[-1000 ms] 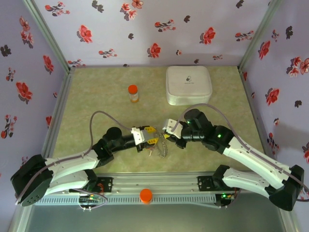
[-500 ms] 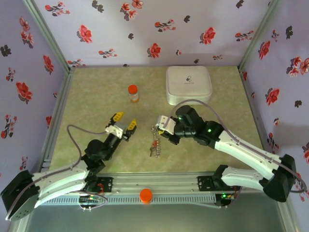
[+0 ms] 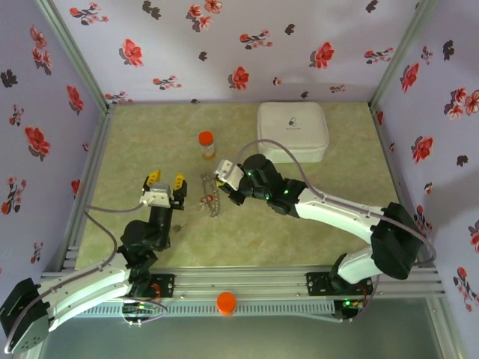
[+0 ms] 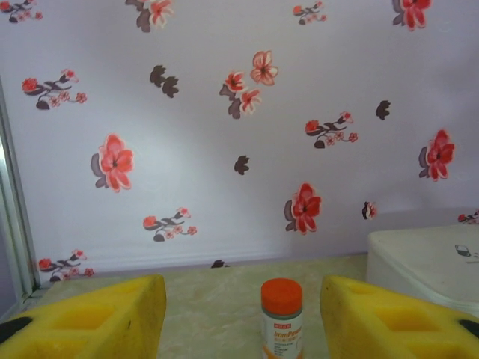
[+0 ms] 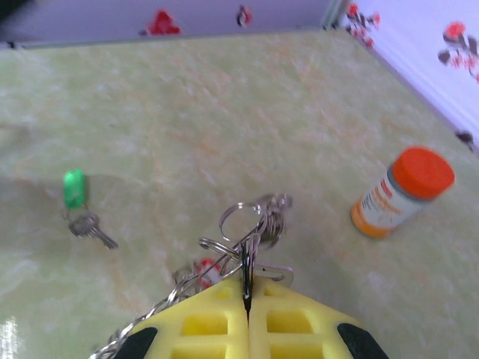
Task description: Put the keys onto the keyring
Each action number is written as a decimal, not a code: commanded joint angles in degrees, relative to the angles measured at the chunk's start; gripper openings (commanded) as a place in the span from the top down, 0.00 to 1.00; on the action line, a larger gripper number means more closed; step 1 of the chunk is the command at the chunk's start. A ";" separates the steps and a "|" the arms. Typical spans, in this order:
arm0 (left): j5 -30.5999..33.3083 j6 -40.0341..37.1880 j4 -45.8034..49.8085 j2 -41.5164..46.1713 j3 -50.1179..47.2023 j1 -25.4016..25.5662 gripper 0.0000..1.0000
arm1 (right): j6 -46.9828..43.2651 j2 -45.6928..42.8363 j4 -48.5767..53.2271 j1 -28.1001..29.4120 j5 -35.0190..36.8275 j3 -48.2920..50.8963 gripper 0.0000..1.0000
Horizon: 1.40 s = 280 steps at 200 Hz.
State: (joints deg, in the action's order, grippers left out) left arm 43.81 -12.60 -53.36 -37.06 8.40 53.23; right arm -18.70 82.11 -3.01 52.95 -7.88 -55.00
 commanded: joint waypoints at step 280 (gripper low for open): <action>0.70 9.26 11.32 -5.21 2.01 -2.90 0.47 | 8.93 -12.00 24.96 -4.61 10.09 8.38 0.64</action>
State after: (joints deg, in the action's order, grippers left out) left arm 44.71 -4.78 -42.26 -42.04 8.88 50.96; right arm -22.68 73.14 25.21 47.72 7.35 -44.99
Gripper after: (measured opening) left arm 0.534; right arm 0.360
